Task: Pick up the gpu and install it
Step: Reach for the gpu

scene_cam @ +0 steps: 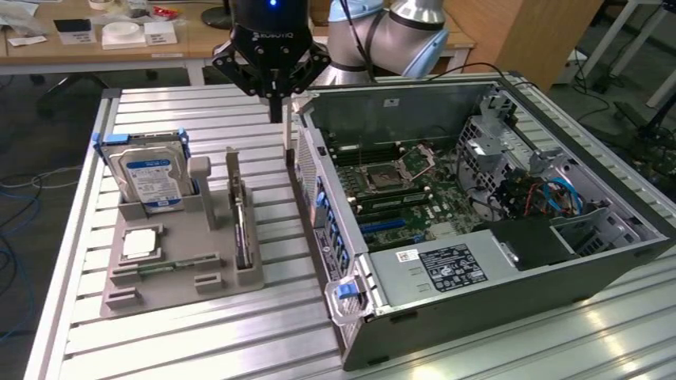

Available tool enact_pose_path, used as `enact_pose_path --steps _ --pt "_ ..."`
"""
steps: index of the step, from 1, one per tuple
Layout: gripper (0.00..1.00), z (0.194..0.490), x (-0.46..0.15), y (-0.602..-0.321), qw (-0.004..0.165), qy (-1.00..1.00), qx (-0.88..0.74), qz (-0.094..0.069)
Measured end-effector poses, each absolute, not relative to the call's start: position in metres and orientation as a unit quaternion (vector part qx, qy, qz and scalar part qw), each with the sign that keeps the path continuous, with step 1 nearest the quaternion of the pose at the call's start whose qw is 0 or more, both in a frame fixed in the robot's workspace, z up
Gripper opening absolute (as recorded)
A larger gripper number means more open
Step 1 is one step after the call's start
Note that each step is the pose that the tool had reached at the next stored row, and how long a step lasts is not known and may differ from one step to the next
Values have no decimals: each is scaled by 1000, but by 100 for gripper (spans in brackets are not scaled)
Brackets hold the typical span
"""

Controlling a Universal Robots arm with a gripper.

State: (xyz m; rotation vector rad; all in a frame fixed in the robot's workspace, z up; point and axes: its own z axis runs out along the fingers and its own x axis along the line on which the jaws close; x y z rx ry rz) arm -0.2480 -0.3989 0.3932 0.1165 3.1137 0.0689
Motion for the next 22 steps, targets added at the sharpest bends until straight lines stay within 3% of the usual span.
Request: enact_pose_path --steps 22 --pt "11 393 -281 -399 12 999 37 22"
